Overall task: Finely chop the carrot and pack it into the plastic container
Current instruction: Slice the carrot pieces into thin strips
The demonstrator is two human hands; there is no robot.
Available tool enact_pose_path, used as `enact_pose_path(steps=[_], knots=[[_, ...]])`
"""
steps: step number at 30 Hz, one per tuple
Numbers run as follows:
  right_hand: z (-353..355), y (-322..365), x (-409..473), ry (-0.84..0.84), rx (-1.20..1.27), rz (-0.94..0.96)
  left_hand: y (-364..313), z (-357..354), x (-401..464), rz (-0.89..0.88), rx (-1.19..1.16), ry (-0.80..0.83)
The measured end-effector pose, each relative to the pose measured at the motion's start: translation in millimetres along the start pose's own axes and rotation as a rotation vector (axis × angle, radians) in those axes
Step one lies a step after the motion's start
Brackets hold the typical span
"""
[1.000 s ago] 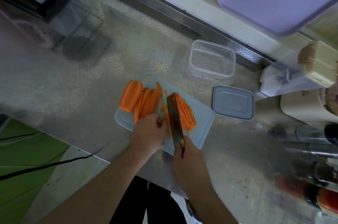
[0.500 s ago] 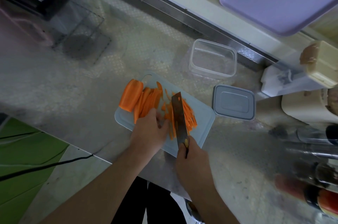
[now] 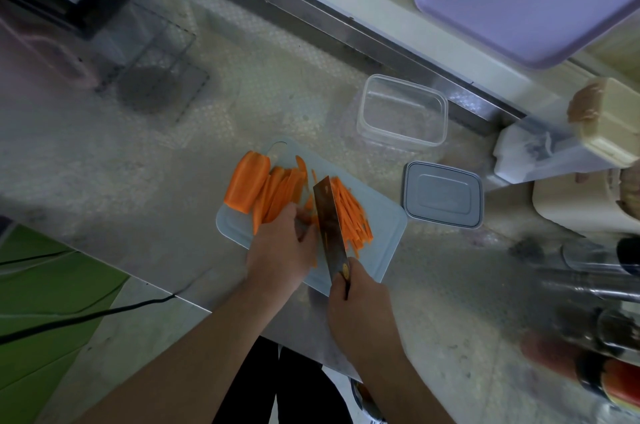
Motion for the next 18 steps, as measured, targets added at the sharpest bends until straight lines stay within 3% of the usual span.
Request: enact_pose_path(steps=[9,18], knots=[[-7,4,-1,0.029,-0.038,0.014,4,-3,1,0.046,0.002,-0.049],[0,12,7,-0.016,0.079,0.045,6,-3,-1,0.035,-0.021,-0.063]])
Point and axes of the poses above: each hand's wrist, its own x-axis towards the middle knuckle, its own z-axis out of the back of the hand, y = z × x, the point moved 7 cm from there along x, towards the middle knuckle, and after that the axes turned 15 degrees about -z, right-handed, at the moved point
